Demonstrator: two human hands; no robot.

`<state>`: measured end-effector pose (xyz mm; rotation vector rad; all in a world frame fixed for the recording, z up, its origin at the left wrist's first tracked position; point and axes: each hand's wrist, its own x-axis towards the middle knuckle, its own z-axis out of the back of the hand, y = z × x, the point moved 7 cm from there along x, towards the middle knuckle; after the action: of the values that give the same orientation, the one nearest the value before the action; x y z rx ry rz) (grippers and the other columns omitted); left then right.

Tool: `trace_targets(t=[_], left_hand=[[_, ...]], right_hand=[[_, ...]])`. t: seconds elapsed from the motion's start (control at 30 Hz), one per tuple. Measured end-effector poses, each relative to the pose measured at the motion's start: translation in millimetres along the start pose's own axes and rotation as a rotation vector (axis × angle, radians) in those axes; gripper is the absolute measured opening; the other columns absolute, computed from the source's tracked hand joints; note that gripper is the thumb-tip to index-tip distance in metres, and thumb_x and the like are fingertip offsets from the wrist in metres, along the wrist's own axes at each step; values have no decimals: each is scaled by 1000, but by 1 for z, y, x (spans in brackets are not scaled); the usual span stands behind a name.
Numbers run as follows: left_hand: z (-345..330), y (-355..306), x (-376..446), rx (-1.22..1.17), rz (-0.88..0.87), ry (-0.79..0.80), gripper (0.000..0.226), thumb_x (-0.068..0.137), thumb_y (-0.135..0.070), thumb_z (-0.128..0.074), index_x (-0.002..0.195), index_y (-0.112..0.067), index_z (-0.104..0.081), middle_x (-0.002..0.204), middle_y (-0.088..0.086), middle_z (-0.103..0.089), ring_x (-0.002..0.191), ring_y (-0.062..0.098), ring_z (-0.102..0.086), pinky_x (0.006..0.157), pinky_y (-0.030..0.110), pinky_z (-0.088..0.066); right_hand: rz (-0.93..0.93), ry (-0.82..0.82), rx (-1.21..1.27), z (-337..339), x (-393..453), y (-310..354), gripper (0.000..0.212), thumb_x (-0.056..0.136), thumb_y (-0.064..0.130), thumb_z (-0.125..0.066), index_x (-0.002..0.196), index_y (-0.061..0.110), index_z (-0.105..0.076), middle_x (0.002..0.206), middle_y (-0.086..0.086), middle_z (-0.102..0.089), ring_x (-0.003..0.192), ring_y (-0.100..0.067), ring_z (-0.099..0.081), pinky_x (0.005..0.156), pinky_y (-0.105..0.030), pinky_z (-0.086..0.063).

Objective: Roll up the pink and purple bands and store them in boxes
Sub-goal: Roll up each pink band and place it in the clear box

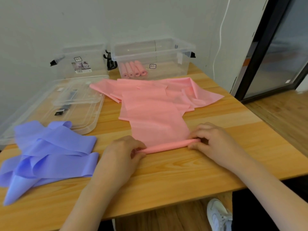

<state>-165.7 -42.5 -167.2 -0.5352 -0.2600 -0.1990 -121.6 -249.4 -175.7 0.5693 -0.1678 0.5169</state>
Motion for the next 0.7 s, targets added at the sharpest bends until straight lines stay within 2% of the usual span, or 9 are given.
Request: trace_targets(t=[0.1, 0.2, 0.27, 0.33, 0.43, 0.5, 0.57, 0.7], left_hand=[[0, 1, 0, -11, 19, -24, 13, 79, -13, -71, 91, -17, -74, 91, -5, -64, 77, 12, -56, 73, 24, -45], [3, -1, 0, 8, 3, -51, 13, 83, -12, -66, 94, -15, -72, 87, -4, -67, 73, 9, -51, 64, 12, -33], [3, 0, 0, -2, 26, -52, 16, 86, -11, -62, 98, -18, -67, 80, -8, -61, 71, 8, -47, 61, 14, -33], [3, -1, -2, -17, 18, -38, 16, 87, -13, -59, 100, -22, -63, 81, -10, -58, 70, 7, -47, 64, 19, -35], [-3, -2, -4, 11, -36, 27, 16, 81, -21, -67, 96, -24, -64, 94, -9, -57, 80, 6, -48, 70, 20, -37], [-4, -1, -3, 30, -40, 32, 11, 81, -26, -69, 91, -23, -68, 92, -8, -57, 82, 10, -50, 69, 17, -36], [-3, -3, -2, 54, -52, -2, 11, 84, -26, -60, 86, -19, -68, 84, -6, -62, 78, 15, -56, 66, 20, -38], [0, -3, -3, 29, 2, -19, 7, 88, -17, -56, 94, -20, -58, 84, -3, -65, 79, 19, -57, 69, 33, -43]], right_hand=[[1, 24, 3, -4, 0, 0, 15, 75, 17, -73, 90, 16, -74, 80, 22, -52, 87, -7, -50, 79, -6, -33], [-43, 1, 56, -1, -1, -1, 13, 78, 14, -70, 90, 21, -71, 81, 19, -57, 82, -5, -53, 76, -6, -36], [-92, -23, 119, 1, -2, -2, 17, 78, 17, -71, 84, 30, -63, 83, 15, -61, 81, -2, -55, 73, -11, -40], [-82, -25, 113, 1, -2, -1, 19, 77, 18, -71, 77, 32, -58, 82, 13, -61, 82, -2, -54, 72, -17, -40], [-60, 21, 83, -2, -2, 0, 13, 74, 19, -74, 80, 28, -66, 88, 15, -57, 89, -1, -51, 78, -14, -37], [-74, 41, 92, 0, -3, -1, 16, 71, 18, -76, 85, 24, -71, 91, 15, -55, 91, 1, -50, 81, -8, -35], [-45, 44, 78, 1, -2, 0, 16, 74, 14, -74, 87, 21, -72, 88, 15, -58, 88, -1, -52, 81, -10, -38], [-66, -4, 98, 2, -2, 2, 11, 81, 13, -67, 83, 23, -63, 83, 11, -62, 82, -5, -56, 75, -17, -42]])
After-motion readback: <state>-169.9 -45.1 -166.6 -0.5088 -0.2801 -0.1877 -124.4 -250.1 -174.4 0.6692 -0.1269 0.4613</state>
